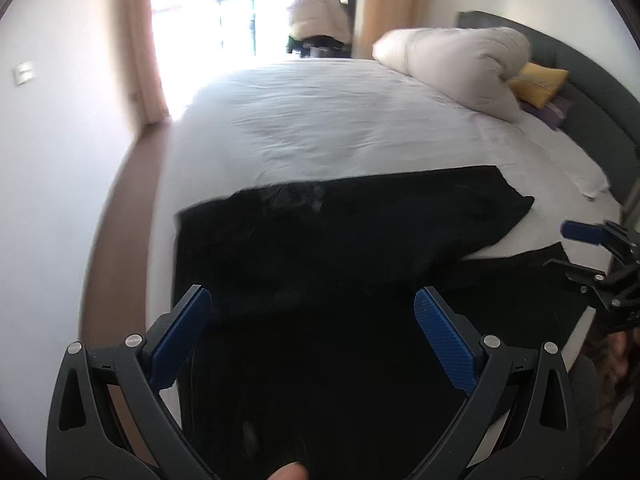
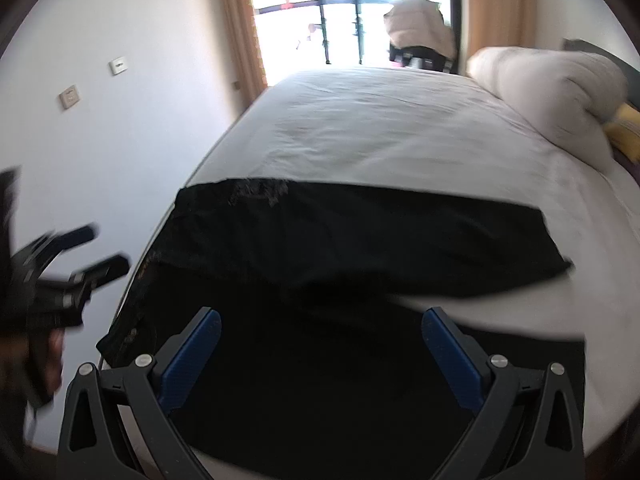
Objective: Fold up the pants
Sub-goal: 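Grasp the black jeans edge with the left tool while the right tool grasps beside it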
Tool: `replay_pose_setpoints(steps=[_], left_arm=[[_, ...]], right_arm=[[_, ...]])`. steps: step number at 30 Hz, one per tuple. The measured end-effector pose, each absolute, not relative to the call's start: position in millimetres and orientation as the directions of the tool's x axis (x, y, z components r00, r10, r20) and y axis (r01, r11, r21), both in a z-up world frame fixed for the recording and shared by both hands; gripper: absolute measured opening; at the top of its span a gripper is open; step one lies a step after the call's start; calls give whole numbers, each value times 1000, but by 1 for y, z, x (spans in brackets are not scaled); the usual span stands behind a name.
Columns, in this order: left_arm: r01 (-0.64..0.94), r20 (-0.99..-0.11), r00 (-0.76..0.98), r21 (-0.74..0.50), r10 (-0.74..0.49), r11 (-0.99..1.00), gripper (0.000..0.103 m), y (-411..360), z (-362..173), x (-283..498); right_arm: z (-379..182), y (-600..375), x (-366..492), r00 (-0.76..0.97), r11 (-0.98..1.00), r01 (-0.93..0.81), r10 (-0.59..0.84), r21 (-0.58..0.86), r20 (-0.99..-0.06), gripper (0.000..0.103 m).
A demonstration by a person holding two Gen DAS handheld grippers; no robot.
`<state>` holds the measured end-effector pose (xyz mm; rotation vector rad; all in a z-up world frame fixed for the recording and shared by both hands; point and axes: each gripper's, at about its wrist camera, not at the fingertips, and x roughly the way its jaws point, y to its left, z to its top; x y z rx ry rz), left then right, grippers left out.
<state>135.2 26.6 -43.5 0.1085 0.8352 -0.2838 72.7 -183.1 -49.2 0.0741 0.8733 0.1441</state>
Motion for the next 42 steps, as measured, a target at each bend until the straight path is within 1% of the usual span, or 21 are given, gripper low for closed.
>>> replay_pose_setpoints(steps=[3, 4, 6, 8, 11, 13, 15, 16, 17, 19, 20, 22, 26, 28, 30, 31, 32, 33, 35, 40, 42], left_arm=[[320, -752, 646, 112, -130, 941, 103, 27, -52, 183], [363, -773, 622, 139, -128, 921, 103, 25, -58, 206], [417, -796, 586, 135, -152, 899, 103, 28, -66, 240], [480, -839, 518, 125, -166, 868, 103, 29, -83, 281], [567, -900, 398, 89, -177, 819, 103, 35, -110, 335], [606, -928, 335, 79, -165, 792, 103, 49, -129, 363], [634, -946, 289, 71, -150, 770, 94, 55, -146, 385], [644, -954, 259, 54, -151, 763, 85, 58, -153, 392], [652, -963, 221, 31, -151, 758, 71, 60, -162, 401], [671, -973, 163, -11, -162, 742, 57, 61, -174, 411], [676, -974, 151, -23, -168, 737, 57, 60, -177, 413], [681, -973, 120, -64, -197, 729, 57, 60, -181, 422], [668, -969, 68, -132, -237, 732, 57, 66, -184, 439], [682, -974, 61, -119, -219, 722, 55, 67, -184, 440], [701, -978, 59, -102, -200, 706, 34, 60, -187, 441], [709, -980, 57, -96, -192, 699, 20, 58, -185, 439], [714, -980, 65, -86, -188, 695, 11, 55, -179, 426], [719, -981, 74, -73, -181, 691, 9, 54, -177, 423], [730, -978, 125, -23, -166, 683, 7, 52, -169, 414], [741, -941, 277, 83, -191, 667, 6, 57, -139, 383], [746, -929, 317, 119, -193, 655, 6, 53, -134, 372]], right_arm=[[-55, -180, 109, 635, 975, -202, 199, 88, -747, 103], [-57, -179, 119, 632, 969, -235, 209, 73, -747, 103], [-66, -176, 141, 618, 948, -316, 237, 40, -750, 103], [-78, -173, 164, 585, 917, -398, 274, 24, -764, 102], [-95, -177, 196, 528, 870, -492, 330, 35, -783, 97], [-103, -180, 212, 499, 851, -523, 353, 50, -792, 91], [-112, -183, 232, 470, 834, -548, 376, 70, -798, 87], [-115, -183, 240, 463, 826, -558, 385, 75, -798, 85], [-117, -183, 245, 458, 821, -566, 391, 77, -799, 85], [-124, -182, 261, 448, 810, -582, 398, 77, -801, 82], [-127, -183, 268, 440, 804, -588, 404, 83, -802, 80], [-130, -181, 283, 411, 785, -610, 432, 110, -803, 74], [-132, -175, 311, 372, 748, -653, 457, 122, -808, 73], [-130, -175, 320, 357, 734, -667, 466, 129, -810, 71], [-129, -174, 331, 349, 729, -672, 462, 126, -816, 69], [-129, -172, 335, 343, 726, -676, 463, 128, -818, 66], [-130, -171, 339, 336, 720, -682, 463, 127, -820, 64], [-132, -168, 343, 324, 710, -693, 463, 125, -825, 62], [-138, -162, 350, 304, 697, -707, 449, 117, -841, 60], [-159, -153, 361, 241, 659, -748, 385, 82, -891, 51], [-164, -154, 365, 232, 647, -760, 360, 62, -904, 50]])
